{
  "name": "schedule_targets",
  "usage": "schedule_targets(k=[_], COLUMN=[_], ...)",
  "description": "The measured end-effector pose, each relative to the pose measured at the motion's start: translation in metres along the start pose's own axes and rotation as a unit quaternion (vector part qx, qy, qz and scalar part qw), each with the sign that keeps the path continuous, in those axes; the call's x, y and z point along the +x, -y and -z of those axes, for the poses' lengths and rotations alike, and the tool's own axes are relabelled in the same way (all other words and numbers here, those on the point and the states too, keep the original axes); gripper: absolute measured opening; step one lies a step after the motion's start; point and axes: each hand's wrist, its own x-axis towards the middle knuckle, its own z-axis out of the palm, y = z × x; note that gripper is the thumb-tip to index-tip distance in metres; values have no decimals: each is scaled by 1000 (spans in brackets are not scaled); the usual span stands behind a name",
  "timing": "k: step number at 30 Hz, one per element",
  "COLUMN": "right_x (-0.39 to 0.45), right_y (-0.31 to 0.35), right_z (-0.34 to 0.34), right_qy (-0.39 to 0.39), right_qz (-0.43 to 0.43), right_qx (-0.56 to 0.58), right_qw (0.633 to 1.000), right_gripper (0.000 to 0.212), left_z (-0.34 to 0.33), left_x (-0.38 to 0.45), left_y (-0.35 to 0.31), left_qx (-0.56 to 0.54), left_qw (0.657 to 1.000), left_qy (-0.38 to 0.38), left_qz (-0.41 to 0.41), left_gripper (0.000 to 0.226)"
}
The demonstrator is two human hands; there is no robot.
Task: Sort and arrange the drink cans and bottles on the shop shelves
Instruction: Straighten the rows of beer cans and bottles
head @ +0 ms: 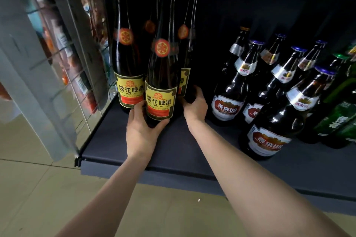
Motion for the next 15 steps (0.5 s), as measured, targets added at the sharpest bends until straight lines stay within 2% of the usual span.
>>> schedule_targets(k=[15], right_x=[20], right_y=[2], right_z=[-5], right_qy=[34], right_qz=[21], right_qx=[-50], right_qw=[998], right_gripper=[59], left_z=[-2], left_x=[-1], left_y=[0], left_qx=[-8], left_qw=[1000], left_qy=[-4], left_qz=[12], left_gripper=[73])
